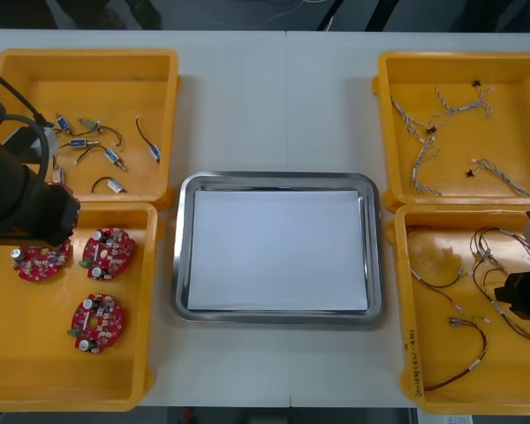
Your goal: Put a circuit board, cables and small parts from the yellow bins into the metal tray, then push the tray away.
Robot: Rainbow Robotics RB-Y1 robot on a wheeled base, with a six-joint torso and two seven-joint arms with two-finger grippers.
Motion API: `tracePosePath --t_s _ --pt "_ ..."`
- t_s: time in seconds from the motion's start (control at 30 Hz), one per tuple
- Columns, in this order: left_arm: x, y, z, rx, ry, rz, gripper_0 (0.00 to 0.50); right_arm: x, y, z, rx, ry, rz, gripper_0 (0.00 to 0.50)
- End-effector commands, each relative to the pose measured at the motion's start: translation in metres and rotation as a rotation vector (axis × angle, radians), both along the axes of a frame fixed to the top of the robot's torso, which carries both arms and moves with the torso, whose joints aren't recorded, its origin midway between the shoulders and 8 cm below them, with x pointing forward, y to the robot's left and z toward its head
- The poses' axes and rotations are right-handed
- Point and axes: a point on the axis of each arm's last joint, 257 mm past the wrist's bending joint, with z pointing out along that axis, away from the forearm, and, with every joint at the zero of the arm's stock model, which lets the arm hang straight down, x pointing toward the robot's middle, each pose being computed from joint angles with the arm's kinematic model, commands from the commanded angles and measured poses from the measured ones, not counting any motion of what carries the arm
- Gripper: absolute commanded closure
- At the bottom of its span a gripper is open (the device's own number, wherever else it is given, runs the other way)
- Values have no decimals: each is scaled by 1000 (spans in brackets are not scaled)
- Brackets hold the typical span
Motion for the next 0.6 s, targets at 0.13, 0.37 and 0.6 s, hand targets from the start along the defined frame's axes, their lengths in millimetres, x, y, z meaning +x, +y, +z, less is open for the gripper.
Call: tracePosePath --t_s 0.13,0.37,0.6 --pt "11 -66 10 -4 -49 -177 500 -2 7 -9 -87 -24 100 0" --pt "10 -104 -5 3 -48 -239 500 -6 -2 -18 -137 -19 93 0" --pt "5 -143 -17 -17 -54 -227 500 -12 -5 -25 -139 -10 70 0"
